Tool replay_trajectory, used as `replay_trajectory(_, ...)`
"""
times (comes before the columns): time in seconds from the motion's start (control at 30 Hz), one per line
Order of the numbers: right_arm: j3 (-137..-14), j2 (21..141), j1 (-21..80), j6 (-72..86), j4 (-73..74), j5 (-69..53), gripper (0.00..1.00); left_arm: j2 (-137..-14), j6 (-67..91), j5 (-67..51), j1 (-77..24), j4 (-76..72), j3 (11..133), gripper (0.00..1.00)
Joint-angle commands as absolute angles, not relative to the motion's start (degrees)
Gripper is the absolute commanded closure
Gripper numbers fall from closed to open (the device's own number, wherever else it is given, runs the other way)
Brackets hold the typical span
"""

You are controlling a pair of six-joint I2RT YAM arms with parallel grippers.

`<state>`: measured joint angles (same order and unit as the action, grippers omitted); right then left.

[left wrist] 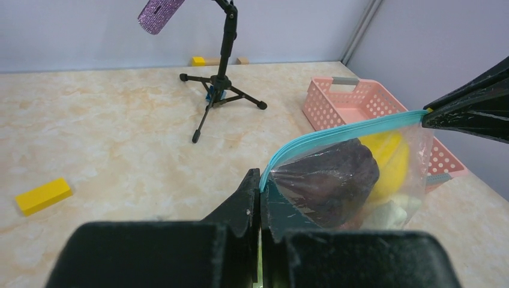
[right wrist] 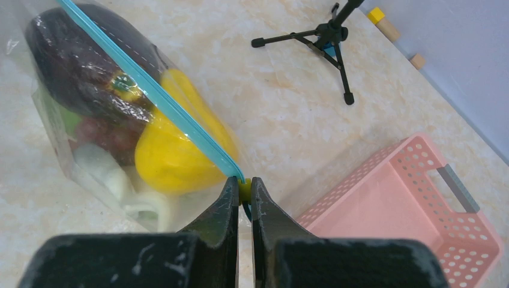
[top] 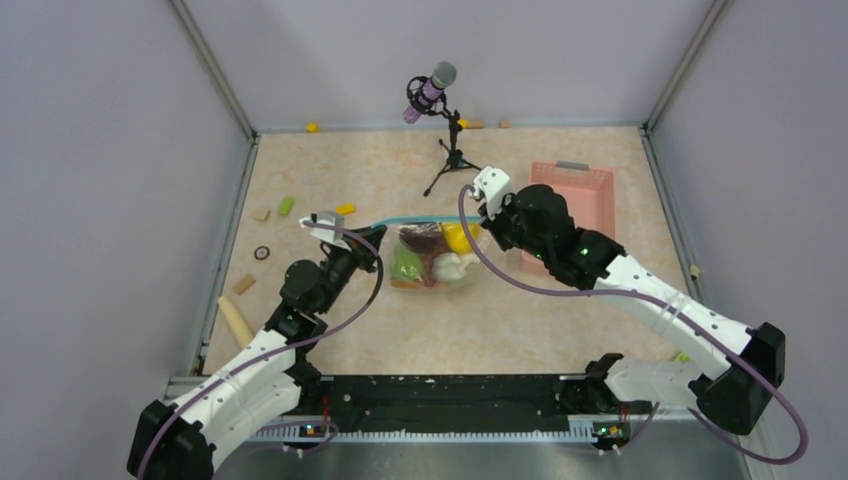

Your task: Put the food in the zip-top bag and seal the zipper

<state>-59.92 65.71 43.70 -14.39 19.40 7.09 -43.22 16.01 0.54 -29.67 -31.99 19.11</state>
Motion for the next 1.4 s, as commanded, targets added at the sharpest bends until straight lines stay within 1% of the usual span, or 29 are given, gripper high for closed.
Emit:
replay_trajectory(0.0, -59.2, 62.8, 40.4, -14.3, 20.5, 20.7, 1.00, -41.7, 15.7, 11.6, -27.8, -35.3, 19.0, 1.00)
replay_trajectory(0.13, -58.6, 63.2, 39.8, -13.6, 20.7, 24.3, 1.00, -41.7, 15.7, 13.3, -27.8, -35.3, 19.1, 1.00)
replay_trajectory(0.57, -57.7, 62.6, 38.6, -13.8, 20.6, 25.3, 1.00, -42.7, 14.8, 13.5, -27.8, -34.8, 19.6, 1.00)
replay_trajectory(0.77, -57.0, 61.5, 38.6, -13.8, 19.5, 18.6, 1.00, -43.4, 15.9, 8.9, -27.8, -32.5, 21.3, 1.00)
replay_trajectory(0.93, -55.2, 57.1, 38.7, -14.5, 16.7, 9.3, 1.00, -42.8, 18.7, 6.0, -27.9, -27.1, 23.8, 1.00)
replay_trajectory(0.97, -54.6, 56.1, 38.7, -14.4, 15.9, 7.2, 1.00, -42.9, 19.2, 5.7, -27.8, -26.5, 24.1, 0.97)
replay_trajectory(1.0, -54.0, 55.3, 38.6, -14.3, 14.6, 5.2, 1.00, -43.0, 19.6, 5.3, -27.8, -26.0, 24.4, 0.85)
replay_trajectory(1.13, -53.3, 54.9, 38.6, -12.3, 12.1, 2.8, 1.00, -42.9, 21.6, 4.6, -27.8, -22.4, 26.2, 0.36)
replay_trajectory(1.17, -53.4, 55.6, 38.5, -12.0, 12.1, 3.0, 1.00, -42.7, 21.9, 4.4, -27.8, -21.8, 26.4, 0.18)
replay_trajectory(1.2, -53.9, 56.5, 38.6, -11.7, 12.1, 3.6, 1.00, -42.3, 21.9, 4.4, -27.9, -21.7, 26.5, 0.04)
replay_trajectory(1.23, -54.2, 57.8, 38.5, -11.2, 12.2, 4.6, 1.00, -41.9, 22.0, 4.6, -27.8, -21.7, 26.5, 0.02)
replay_trajectory(1.37, -56.5, 63.2, 38.5, -9.1, 12.4, 10.2, 1.00, -40.4, 22.8, 6.6, -27.8, -20.9, 26.6, 0.02)
